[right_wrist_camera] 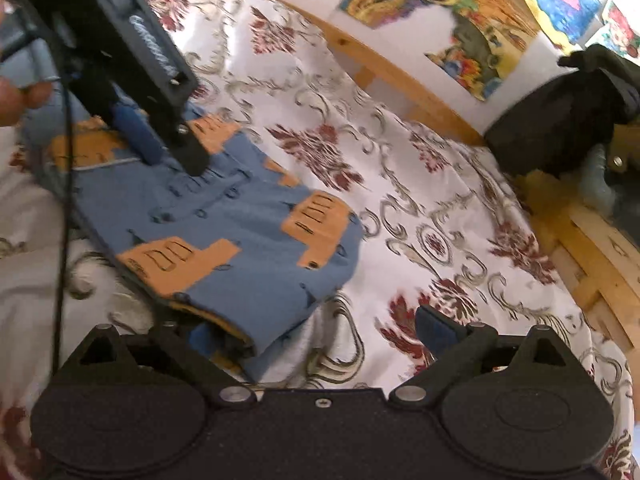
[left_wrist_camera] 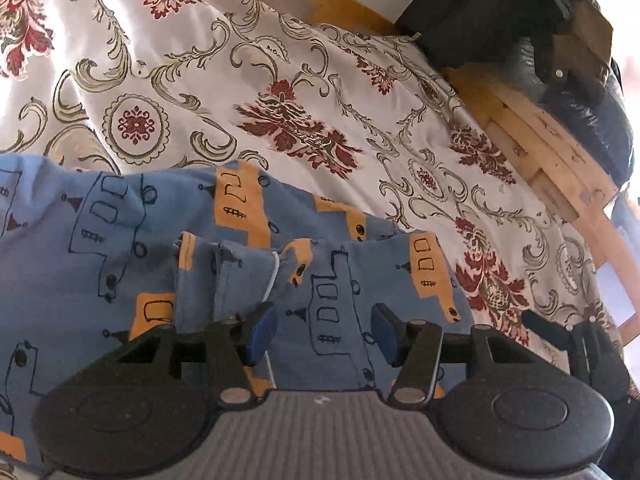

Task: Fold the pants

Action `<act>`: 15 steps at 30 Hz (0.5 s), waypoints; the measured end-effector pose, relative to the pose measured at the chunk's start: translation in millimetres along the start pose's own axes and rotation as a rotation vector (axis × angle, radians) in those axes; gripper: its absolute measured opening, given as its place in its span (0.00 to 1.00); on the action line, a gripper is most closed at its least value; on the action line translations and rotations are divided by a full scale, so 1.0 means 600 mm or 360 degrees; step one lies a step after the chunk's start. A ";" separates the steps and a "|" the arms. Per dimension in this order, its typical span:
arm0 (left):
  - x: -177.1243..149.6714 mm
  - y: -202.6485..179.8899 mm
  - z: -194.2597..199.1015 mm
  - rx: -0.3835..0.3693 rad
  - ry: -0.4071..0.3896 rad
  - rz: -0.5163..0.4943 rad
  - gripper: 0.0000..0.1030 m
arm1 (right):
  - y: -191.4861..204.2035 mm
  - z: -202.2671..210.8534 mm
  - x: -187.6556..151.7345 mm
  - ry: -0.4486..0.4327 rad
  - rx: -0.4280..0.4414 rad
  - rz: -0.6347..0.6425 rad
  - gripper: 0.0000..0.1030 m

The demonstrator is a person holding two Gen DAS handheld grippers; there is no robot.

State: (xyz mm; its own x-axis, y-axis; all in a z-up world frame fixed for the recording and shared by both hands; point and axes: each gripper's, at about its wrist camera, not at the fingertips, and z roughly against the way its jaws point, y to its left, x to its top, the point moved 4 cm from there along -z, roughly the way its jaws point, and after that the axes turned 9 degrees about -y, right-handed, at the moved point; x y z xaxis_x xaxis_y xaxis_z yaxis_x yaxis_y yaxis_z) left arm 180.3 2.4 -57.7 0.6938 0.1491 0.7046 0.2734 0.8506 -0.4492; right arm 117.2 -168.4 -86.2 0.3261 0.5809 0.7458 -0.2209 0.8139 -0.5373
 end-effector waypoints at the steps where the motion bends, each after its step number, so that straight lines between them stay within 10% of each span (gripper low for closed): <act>1: 0.000 -0.002 -0.002 0.0008 0.0001 -0.0005 0.57 | -0.006 0.004 0.000 -0.0011 -0.0026 -0.0011 0.95; 8: 0.000 -0.001 -0.004 0.0030 0.0008 0.0010 0.56 | -0.076 0.060 -0.023 0.0037 -0.0207 -0.0093 0.97; 15: 0.004 -0.009 0.002 0.0019 0.0034 -0.0048 0.59 | -0.131 0.096 -0.024 -0.0017 -0.0019 -0.0526 0.96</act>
State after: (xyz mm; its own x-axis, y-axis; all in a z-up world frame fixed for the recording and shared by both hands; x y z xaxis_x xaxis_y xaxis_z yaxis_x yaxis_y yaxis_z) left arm 179.8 -1.5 -53.1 0.6995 0.1125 0.7058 0.2866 0.8605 -0.4212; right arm 76.7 -240.0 -32.2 0.3686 0.2852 0.8847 -0.0935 0.9583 -0.2700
